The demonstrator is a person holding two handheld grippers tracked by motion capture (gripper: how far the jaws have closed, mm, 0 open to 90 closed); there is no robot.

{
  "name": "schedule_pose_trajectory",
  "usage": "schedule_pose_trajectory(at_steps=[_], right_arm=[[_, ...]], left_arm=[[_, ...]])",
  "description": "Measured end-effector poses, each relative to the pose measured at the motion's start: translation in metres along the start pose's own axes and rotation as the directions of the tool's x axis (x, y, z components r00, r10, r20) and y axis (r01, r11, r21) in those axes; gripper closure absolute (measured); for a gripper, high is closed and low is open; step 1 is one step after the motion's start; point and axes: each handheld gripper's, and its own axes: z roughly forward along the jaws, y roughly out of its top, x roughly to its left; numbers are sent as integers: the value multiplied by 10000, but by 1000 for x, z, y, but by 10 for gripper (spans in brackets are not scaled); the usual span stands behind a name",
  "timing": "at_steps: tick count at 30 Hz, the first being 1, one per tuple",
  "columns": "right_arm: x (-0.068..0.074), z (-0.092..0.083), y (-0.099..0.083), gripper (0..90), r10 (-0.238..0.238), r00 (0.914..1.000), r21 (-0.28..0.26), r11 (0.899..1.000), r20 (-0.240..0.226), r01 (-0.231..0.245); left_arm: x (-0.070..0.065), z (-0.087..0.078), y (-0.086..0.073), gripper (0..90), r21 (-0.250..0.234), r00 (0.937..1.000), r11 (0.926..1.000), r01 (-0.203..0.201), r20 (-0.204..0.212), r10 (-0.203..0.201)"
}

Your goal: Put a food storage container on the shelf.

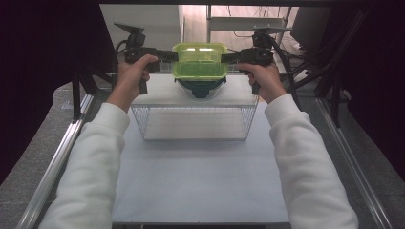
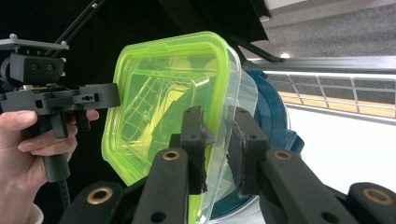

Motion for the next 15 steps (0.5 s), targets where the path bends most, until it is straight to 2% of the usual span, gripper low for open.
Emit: schedule_pose_trajectory(at_steps=[10, 15], right_arm=[[-9, 7, 1, 722, 591, 9983, 86, 9982, 6, -591], [-12, 10, 0, 706, 805, 9967, 106, 9967, -81, -804]], left_arm=[[10, 8, 0, 748, -45, 9986, 9987, 513, 107, -513], [13, 10, -2, 724, -74, 9983, 9983, 576, 68, -575]])
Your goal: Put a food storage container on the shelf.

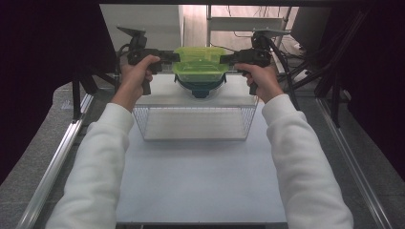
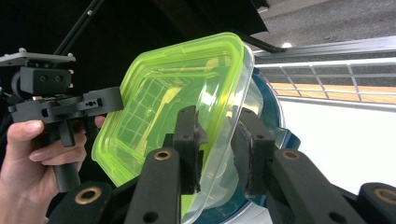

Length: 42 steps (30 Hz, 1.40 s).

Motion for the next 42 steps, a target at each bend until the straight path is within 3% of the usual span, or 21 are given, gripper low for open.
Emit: schedule_pose_trajectory(at_steps=[8, 11, 13, 17, 22, 23, 26, 27, 32, 37, 38, 39, 40, 41, 42], right_arm=[[-1, 0, -2, 676, 125, 9999, -50, 9999, -33, -125], [0, 0, -3, 547, -231, 9995, -140, 9996, 235, 235], [1, -3, -4, 439, -431, 9981, -504, 9977, 437, 453], [3, -14, -9, 345, -953, 9935, -1267, 9866, 623, 1026], [4, -26, -15, 323, -1586, 9860, -1378, 9767, 512, 1643], [5, -32, -19, 316, -1943, 9797, -1432, 9694, 491, 1994], [6, -37, -23, 308, -2222, 9738, -1480, 9625, 493, 2271], [7, -42, -27, 301, -2425, 9693, -1506, 9575, 419, 2460], [8, -52, -38, 292, -2817, 9594, -1444, 9487, 174, 2812], [10, -65, -61, 293, -3458, 9381, -1316, 9291, 226, 3456], [10, -65, -61, 293, -3458, 9381, -1316, 9291, 226, 3456], [10, -69, -70, 294, -3700, 9287, -1294, 9199, 263, 3702], [10, -69, -70, 294, -3700, 9287, -1294, 9199, 263, 3702], [11, -74, -82, 297, -3970, 9170, -1215, 9090, 377, 3986], [11, -75, -86, 297, -4073, 9124, -1166, 9050, 406, 4092]], left_arm=[[2, 3, -2, 674, -86, 9999, 10000, -28, -155, 26], [2, 4, -2, 584, -157, 9993, 9994, -294, -250, 290], [3, 3, -2, 435, -365, 9985, 9981, -487, -254, 478], [1, -5, -2, 274, -634, 9950, 9939, -902, -488, 871], [-6, -18, -5, 208, -932, 9901, 9867, -1330, -578, 1280], [-9, -26, -9, 206, -1113, 9882, 9827, -1480, -559, 1425], [-11, -33, -16, 203, -1345, 9895, 9804, -1441, -320, 1411], [-14, -38, -24, 203, -1325, 9853, 9765, -1699, -407, 1659], [-18, -50, -41, 203, -1291, 9762, 9678, -2160, -494, 2112], [-24, -66, -73, 210, -1156, 9587, 9523, -2825, -673, 2762], [-24, -66, -73, 211, -1156, 9587, 9523, -2825, -673, 2762], [-26, -69, -87, 213, -1053, 9518, 9465, -3049, -672, 2991], [-26, -69, -87, 214, -1053, 9518, 9465, -3049, -672, 2991], [-27, -71, -99, 215, -929, 9448, 9409, -3257, -686, 3203], [-27, -71, -107, 217, -881, 9438, 9402, -3291, -645, 3243]])
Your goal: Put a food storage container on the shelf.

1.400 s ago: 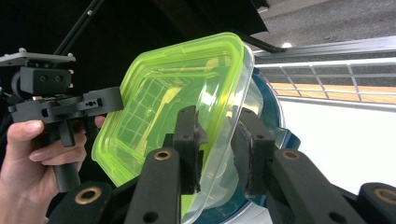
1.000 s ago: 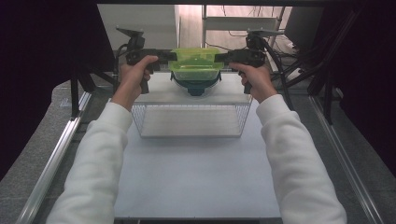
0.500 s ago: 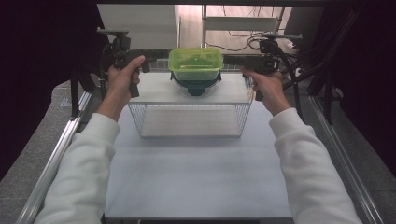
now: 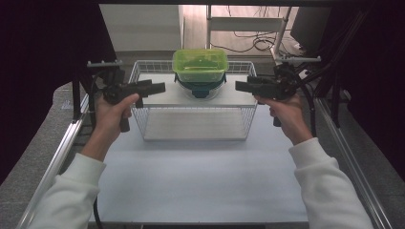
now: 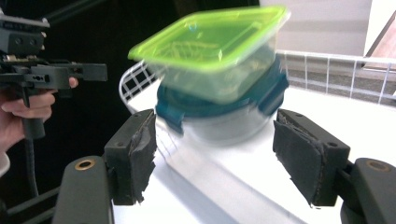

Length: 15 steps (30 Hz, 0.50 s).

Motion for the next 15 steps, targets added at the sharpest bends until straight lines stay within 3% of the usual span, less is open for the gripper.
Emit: schedule_pose_trajectory(at_steps=[2, 6, 9, 13, 15], right_arm=[[5, -5, -9, 298, -268, 9996, 120, 9996, 42, 268], [15, -17, -31, 298, -732, 9973, 194, 9971, -21, 732], [20, -25, -50, 297, -803, 9967, 259, 9964, -147, 807], [24, -30, -78, 298, -820, 9964, 426, 9956, -215, 829], [27, -31, -93, 297, -861, 9961, 571, 9946, -171, 870]], left_arm=[[-4, -1, -16, 221, 107, 9995, 9999, -32, 300, 29], [-12, -1, -47, 225, 358, 9990, 9986, -386, 219, 378], [-14, -1, -68, 229, 556, 9982, 9966, -600, 42, 599], [-15, -1, -93, 232, 775, 9986, 9956, -523, 88, 518], [-17, -1, -105, 232, 992, 9973, 9925, -707, -109, 721]])
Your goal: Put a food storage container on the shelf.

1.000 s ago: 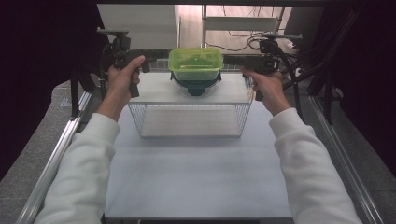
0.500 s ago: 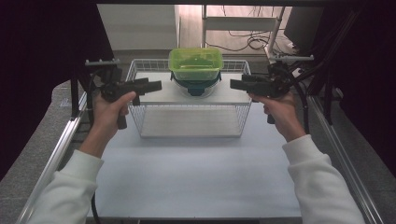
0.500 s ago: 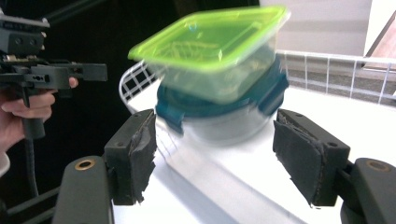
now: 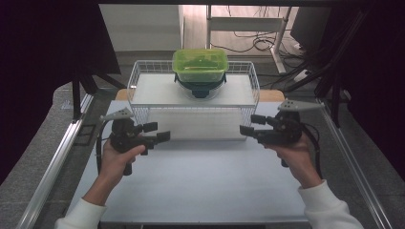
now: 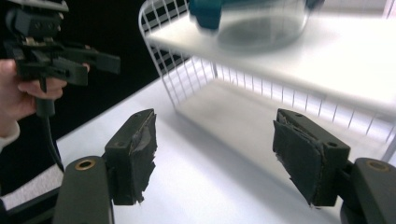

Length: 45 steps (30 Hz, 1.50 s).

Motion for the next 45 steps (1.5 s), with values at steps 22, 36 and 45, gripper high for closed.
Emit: schedule_pose_trajectory(at_steps=[22, 36, 45], right_arm=[[26, 20, -145, 289, 106, 9975, 2262, 9737, 699, -262], [18, 22, -149, 288, -24, 9962, 2197, 9754, 876, -170], [15, 22, -150, 285, -206, 9942, 2266, 9740, 1059, -40]], left_arm=[[-15, 26, -109, 233, 2341, 9925, 9719, -229, -1111, 502], [-13, 27, -117, 235, 2458, 9880, 9686, -376, -1363, 729], [-12, 29, -118, 232, 2532, 9869, 9665, -422, -1401, 798]])
